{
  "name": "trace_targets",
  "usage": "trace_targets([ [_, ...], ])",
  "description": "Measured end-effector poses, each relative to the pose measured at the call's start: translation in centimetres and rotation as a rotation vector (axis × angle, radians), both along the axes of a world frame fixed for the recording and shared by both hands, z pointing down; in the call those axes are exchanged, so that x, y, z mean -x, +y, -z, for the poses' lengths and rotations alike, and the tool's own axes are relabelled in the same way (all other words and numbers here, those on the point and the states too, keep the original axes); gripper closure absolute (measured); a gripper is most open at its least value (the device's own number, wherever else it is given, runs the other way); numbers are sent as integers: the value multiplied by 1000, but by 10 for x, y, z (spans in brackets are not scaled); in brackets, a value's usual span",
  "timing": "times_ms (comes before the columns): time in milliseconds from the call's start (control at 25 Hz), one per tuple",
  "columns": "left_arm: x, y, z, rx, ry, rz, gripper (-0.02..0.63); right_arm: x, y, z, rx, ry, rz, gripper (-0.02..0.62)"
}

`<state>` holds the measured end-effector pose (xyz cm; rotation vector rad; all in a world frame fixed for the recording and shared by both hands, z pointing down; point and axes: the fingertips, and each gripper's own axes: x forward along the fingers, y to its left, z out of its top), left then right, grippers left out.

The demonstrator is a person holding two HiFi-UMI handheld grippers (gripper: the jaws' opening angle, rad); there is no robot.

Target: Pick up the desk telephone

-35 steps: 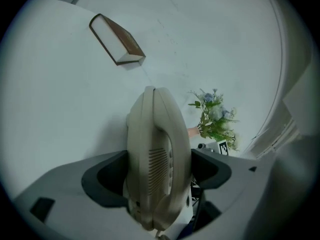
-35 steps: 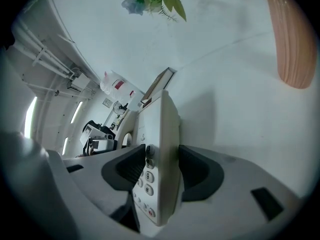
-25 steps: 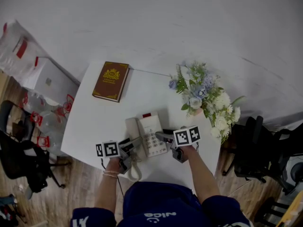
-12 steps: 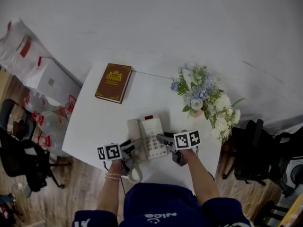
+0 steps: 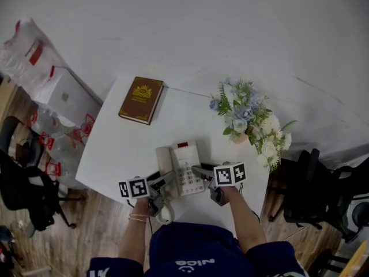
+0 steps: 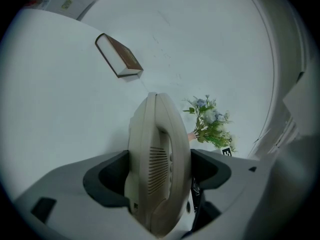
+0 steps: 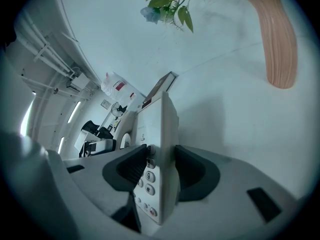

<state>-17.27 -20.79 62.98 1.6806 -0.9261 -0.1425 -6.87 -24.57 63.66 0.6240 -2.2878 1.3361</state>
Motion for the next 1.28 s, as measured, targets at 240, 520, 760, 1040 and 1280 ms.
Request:
trace_targets([
  [240,-7,6,16,-36,-34,-35,216,-8,9,14,-20,-25,-32,400],
  [520,-14,14,33,-73,-46,-53,216,-16,19,31,-53,-44,-61,400],
  [760,-18,22,53,-119,-47,-42,216,-22,27,51,-104,-65,-76,400],
  [1040,-23,33,73,-157,-48,-30,216,-27,38,73,-160,-84,-104,400],
  [1280,-26,38,94,-190,-40,-24,216,-32,43,98,-206,-96,-125,402],
])
